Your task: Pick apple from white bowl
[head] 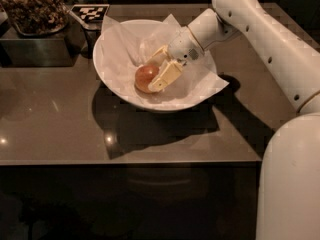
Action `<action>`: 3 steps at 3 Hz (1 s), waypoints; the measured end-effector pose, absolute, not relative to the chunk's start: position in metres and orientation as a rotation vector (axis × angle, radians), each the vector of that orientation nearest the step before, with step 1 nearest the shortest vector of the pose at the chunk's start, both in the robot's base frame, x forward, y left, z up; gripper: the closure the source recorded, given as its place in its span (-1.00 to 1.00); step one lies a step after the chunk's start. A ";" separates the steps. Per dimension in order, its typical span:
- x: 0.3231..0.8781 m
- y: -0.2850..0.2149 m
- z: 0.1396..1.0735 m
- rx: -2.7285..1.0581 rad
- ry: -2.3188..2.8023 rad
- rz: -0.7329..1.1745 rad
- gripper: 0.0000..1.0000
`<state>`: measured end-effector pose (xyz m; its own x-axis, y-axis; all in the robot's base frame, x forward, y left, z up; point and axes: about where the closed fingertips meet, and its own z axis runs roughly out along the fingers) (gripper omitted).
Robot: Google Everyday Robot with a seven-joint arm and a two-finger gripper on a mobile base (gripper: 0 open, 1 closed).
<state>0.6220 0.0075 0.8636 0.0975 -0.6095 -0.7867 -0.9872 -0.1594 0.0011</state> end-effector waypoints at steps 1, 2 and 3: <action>0.620 0.002 0.869 -1.804 1.544 0.851 0.98; 0.611 -0.005 0.882 -1.786 1.500 0.777 1.00; 0.566 -0.016 0.936 -1.747 1.349 0.598 1.00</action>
Offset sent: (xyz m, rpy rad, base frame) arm -0.0736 -0.0533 0.1066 0.1037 -0.4656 -0.1707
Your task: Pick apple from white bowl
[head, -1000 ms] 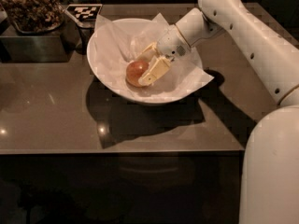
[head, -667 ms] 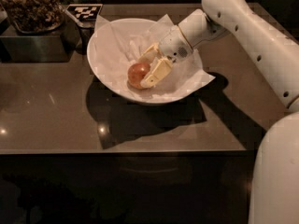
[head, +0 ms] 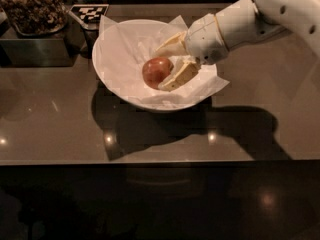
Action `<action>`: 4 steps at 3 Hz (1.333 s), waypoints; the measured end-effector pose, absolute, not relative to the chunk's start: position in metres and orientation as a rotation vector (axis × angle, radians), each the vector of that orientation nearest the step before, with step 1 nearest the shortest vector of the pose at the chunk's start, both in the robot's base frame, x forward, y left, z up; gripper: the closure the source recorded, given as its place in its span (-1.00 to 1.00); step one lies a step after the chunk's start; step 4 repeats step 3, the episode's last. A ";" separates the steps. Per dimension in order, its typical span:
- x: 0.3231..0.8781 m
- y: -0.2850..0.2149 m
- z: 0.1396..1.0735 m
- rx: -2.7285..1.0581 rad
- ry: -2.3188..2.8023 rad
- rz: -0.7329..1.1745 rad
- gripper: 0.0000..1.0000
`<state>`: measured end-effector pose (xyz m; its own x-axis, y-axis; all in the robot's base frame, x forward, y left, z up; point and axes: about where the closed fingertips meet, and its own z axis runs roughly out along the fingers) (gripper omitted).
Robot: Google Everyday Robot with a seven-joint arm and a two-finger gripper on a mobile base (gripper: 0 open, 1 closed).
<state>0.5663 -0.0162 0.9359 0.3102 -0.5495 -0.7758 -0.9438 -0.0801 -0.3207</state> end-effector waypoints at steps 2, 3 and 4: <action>0.514 -0.040 1.014 -1.720 1.159 0.465 1.00; 0.507 -0.052 1.033 -1.703 1.114 0.440 1.00; 0.507 -0.052 1.033 -1.703 1.114 0.440 1.00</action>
Offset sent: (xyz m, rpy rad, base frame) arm -0.0687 -0.0483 0.1139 0.1182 -0.2719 0.0224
